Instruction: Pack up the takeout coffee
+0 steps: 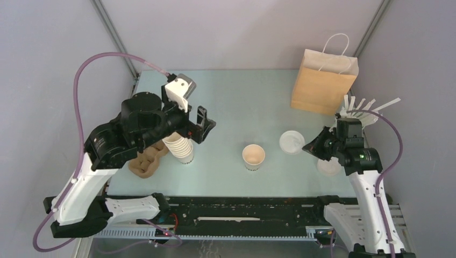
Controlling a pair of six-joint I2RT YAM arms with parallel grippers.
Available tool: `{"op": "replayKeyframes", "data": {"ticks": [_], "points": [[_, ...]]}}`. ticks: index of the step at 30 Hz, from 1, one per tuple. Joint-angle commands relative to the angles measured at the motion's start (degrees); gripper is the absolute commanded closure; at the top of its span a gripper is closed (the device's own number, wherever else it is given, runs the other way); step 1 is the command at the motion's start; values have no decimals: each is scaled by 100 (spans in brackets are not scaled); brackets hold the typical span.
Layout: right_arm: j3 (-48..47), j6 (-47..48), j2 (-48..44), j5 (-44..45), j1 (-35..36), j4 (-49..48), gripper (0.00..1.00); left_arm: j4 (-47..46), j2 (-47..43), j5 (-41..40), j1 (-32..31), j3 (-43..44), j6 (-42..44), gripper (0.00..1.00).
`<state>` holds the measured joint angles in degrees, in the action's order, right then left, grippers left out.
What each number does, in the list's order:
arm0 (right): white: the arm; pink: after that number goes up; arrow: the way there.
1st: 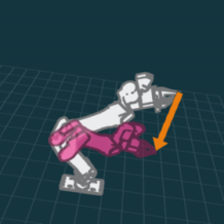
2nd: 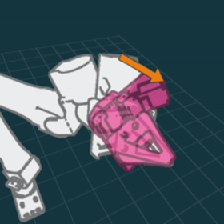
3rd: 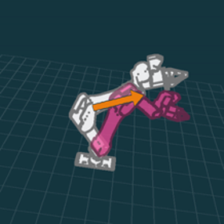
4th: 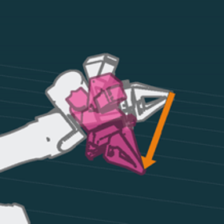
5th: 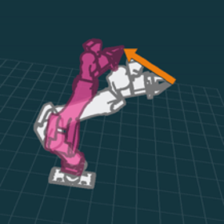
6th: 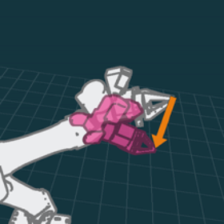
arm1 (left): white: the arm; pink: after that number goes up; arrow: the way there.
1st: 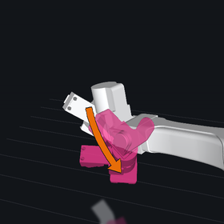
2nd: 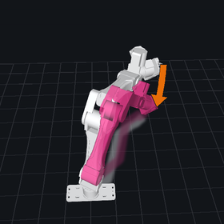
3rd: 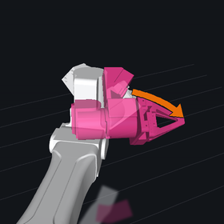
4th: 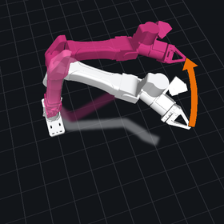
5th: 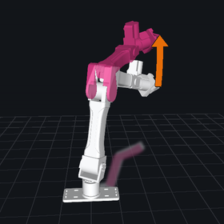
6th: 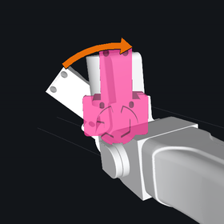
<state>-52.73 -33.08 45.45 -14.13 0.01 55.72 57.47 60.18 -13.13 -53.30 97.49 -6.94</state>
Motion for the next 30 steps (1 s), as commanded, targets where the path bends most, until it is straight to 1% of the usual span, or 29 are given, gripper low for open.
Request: {"op": "replayKeyframes", "data": {"ticks": [1, 4, 5, 7, 10, 13, 18, 21, 26, 30], "points": [[-222, -82, -56, -116, 760, -444, 100, 192, 591, 488, -15, 770, -710, 0], [-243, -219, 45, -221, 1207, -755, 100, 424, 1098, 658, -15, 1155, -1065, 0], [-254, -385, 66, -383, 1314, -922, 100, 479, 1253, 734, -16, 1273, -1209, 0], [-302, -606, 93, -583, 1487, -1295, 100, 489, 1502, 927, -11, 1524, -1499, 0], [-525, -702, 176, -647, 1771, -1537, 100, 449, 1818, 1195, -5, 1749, -1789, 0], [-747, -623, 303, -746, 1983, -1599, 100, 434, 2116, 1411, 4, 1925, -2022, 0], [-798, -584, 385, -809, 2319, -1747, 100, 323, 2455, 1627, 37, 2155, -2366, 0], [-927, -486, 377, -597, 2587, -1654, 100, 300, 2592, 1611, 84, 2181, -2575, 3], [-962, -352, 396, -443, 2785, -1590, 100, 359, 2792, 1756, 202, 2165, -2896, 12], [-990, -295, 456, -478, 2820, -1602, 100, 299, 2797, 1729, 189, 2013, -3043, 13]]}}
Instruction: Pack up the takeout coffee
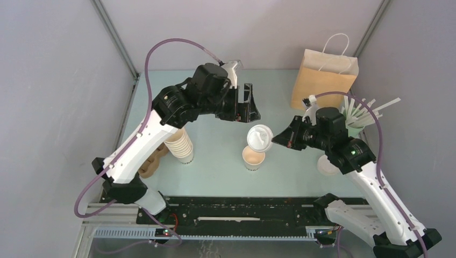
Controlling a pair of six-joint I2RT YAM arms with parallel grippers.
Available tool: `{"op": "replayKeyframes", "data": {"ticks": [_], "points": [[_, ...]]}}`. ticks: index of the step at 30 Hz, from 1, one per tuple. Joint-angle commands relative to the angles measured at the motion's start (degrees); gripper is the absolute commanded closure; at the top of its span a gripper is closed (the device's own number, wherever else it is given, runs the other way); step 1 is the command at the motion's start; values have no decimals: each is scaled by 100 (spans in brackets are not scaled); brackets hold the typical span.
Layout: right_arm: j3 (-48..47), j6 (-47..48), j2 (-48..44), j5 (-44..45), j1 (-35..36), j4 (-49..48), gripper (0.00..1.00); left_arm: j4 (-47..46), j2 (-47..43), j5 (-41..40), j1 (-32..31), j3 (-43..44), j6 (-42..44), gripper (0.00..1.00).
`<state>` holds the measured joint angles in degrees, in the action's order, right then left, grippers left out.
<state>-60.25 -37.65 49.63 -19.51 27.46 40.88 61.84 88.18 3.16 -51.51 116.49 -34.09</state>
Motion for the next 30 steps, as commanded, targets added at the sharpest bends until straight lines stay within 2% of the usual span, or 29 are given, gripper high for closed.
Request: {"op": "replayKeyframes", "data": {"ticks": [1, 6, 11, 22, 26, 30], "points": [[-280, 187, 65, 43, 75, -101, 100, -163, -3, 102, 9, 50, -357, 13], [-741, 337, 412, 278, 139, 397, 100, 248, 265, -278, -73, 140, -197, 24], [-864, 297, 503, 436, 189, 591, 100, 721, 647, -1075, -289, 563, 185, 42], [-860, 299, 537, 585, 360, 658, 100, 927, 922, -1359, -565, 676, 442, 66], [-858, 305, 530, 597, 365, 661, 100, 1061, 1049, -1406, -629, 848, 505, 68], [-861, 323, 523, 606, 382, 648, 100, 1136, 1133, -1369, -658, 958, 543, 74]]}}
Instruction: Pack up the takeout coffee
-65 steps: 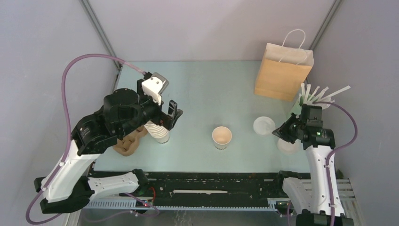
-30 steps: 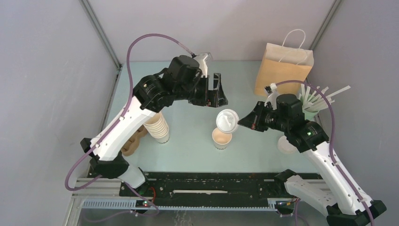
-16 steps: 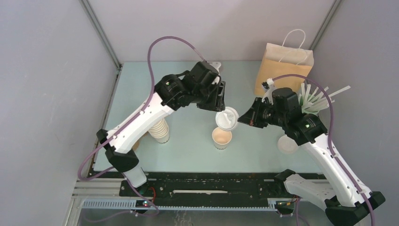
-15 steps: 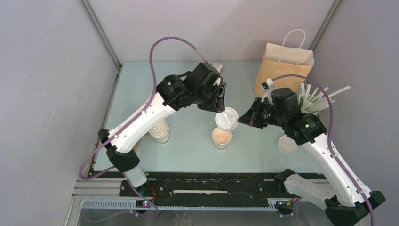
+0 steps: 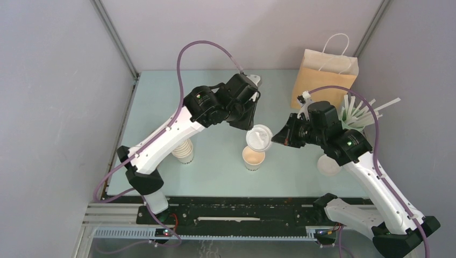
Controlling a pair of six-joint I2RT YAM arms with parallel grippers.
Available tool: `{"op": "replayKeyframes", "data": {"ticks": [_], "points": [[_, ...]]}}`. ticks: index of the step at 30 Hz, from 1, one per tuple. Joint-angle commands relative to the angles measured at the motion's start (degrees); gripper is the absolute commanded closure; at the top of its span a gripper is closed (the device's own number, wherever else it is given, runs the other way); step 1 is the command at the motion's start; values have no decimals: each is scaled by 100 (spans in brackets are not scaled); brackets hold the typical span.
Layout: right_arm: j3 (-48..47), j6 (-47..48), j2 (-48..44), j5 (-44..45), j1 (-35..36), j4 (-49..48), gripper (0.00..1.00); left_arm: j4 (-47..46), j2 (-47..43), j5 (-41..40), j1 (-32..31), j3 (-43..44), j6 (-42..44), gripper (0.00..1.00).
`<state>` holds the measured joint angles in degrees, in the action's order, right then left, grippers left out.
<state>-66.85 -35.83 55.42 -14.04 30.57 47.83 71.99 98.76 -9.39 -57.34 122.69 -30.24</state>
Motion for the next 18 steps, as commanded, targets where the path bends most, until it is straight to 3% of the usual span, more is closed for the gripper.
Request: {"op": "replayKeyframes", "data": {"ticks": [1, 8, 18], "points": [[-197, 151, -52, 66, 76, -49, 100, 130, 96, -104, -75, 354, 166, 74], [-199, 177, -16, 68, 81, -72, 100, 215, 236, 18, -84, 399, 225, 70], [-201, 187, -48, 101, 93, -46, 100, 271, 325, 16, -84, 511, 356, 87]]}}
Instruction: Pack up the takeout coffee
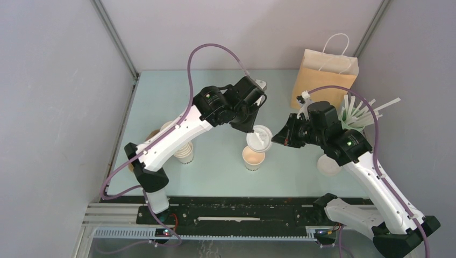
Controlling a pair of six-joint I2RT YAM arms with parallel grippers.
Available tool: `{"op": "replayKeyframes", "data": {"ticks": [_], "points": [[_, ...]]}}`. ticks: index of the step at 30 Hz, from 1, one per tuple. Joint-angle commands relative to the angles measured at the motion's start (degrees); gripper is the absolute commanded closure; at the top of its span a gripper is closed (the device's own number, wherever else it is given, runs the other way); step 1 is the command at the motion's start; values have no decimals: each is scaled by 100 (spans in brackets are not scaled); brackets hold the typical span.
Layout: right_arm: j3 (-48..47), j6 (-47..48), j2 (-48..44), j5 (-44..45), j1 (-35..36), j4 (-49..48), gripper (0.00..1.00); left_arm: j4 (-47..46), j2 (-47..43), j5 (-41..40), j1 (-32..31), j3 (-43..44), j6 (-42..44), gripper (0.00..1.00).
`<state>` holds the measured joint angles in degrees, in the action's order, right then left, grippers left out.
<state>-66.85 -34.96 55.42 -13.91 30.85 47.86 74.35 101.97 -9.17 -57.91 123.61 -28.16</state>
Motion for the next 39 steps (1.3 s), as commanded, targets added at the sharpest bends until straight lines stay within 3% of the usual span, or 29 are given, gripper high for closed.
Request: {"op": "replayKeyframes", "data": {"ticks": [1, 6, 9, 13, 22, 25, 27, 29, 35, 39], "points": [[-200, 95, -55, 90, 62, -50, 100, 50, 21, -14, -28, 441, 153, 89], [-202, 55, -108, 62, 64, -19, 100, 119, 69, -30, -27, 599, 210, 99], [-210, 53, -164, -17, 61, 27, 97, 69, 16, -83, -15, 587, 224, 100], [-431, 95, -254, -15, 38, 246, 75, -167, -145, 152, 163, 467, 164, 100], [-1235, 41, -714, -286, -319, 314, 31, -1761, -957, 2173, 1237, -465, -728, 100], [-1441, -147, -851, -543, -470, 114, 18, -2582, -1314, 2807, 1541, -988, -1192, 100], [-1446, -362, -921, -862, -590, -188, 1, -3184, -1576, 3228, 1672, -1351, -1536, 100], [-1405, -625, -960, -1140, -695, -566, 0, -3861, -1832, 3568, 1779, -1853, -2013, 100], [-1351, -1522, -876, -1674, -797, -1558, 0, -7406, -2550, 4449, 1914, -3485, -3938, 100], [-976, -2500, -806, -1819, -650, -2789, 0, -9108, -2585, 4668, 1917, -3842, -4926, 100]]}}
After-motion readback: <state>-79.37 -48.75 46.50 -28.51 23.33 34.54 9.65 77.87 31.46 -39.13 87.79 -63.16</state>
